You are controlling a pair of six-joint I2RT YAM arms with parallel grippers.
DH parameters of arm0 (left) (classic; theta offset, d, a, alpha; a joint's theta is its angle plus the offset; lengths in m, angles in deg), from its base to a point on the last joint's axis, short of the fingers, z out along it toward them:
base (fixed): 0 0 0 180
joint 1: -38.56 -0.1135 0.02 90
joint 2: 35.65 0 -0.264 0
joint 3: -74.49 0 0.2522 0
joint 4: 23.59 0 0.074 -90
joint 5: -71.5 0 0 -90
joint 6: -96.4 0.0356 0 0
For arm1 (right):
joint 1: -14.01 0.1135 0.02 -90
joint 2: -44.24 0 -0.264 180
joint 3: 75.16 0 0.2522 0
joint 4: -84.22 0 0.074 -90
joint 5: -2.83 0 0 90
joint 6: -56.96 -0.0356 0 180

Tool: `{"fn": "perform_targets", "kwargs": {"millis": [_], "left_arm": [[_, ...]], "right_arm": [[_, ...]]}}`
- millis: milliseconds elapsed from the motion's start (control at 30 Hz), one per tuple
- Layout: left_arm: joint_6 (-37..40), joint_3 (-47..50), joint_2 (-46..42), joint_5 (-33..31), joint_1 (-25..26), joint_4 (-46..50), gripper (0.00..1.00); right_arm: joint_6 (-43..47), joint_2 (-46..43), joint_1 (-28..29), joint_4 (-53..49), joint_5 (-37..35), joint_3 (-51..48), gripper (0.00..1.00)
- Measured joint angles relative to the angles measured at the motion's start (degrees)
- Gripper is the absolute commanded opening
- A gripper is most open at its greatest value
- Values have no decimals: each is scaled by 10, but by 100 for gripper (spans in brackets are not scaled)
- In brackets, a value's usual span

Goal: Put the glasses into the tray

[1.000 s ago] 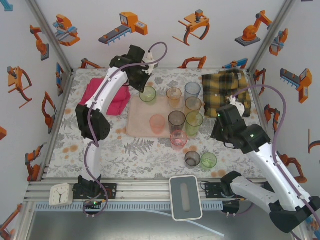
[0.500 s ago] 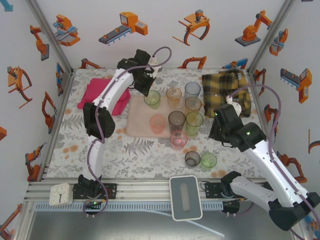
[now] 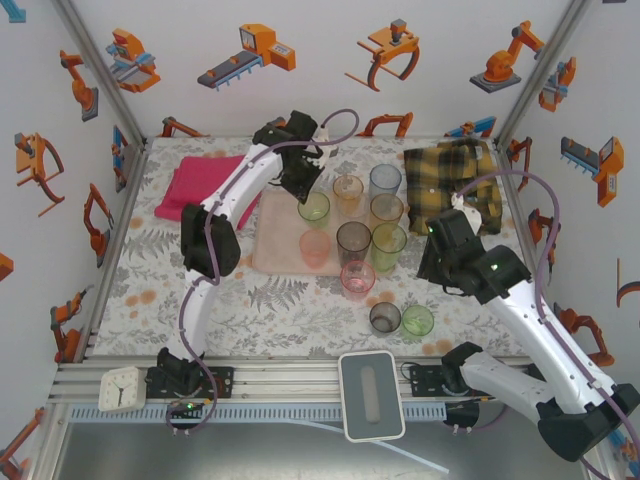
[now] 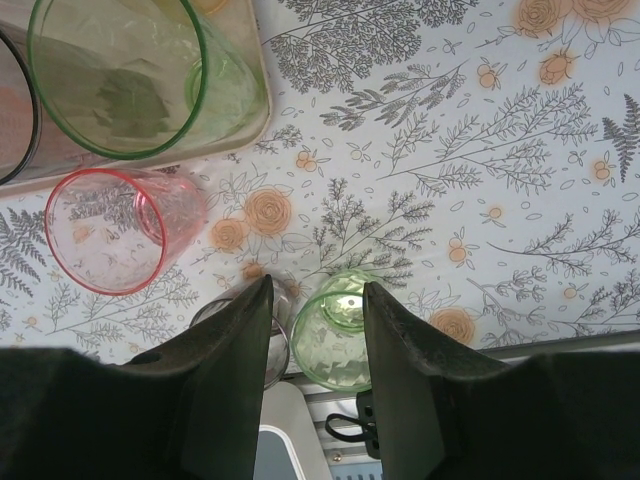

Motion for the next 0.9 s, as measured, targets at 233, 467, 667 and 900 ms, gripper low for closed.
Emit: {"fn": "perform_targets", "kwargs": {"millis": [233, 467, 667, 900], "left_arm": [[0, 0, 4, -5, 0, 0, 2], [1, 0, 9, -10, 2, 1, 5], [2, 0, 14, -12, 4, 2, 6], [3, 0, 21, -15, 7, 2, 10]], "right_arm": [[0, 0, -1, 4, 1, -6, 42], [0, 0, -1, 4, 2, -11, 42], [0, -1, -2, 5, 4, -15, 42], [0, -1, -2, 10, 4, -20, 42]]}}
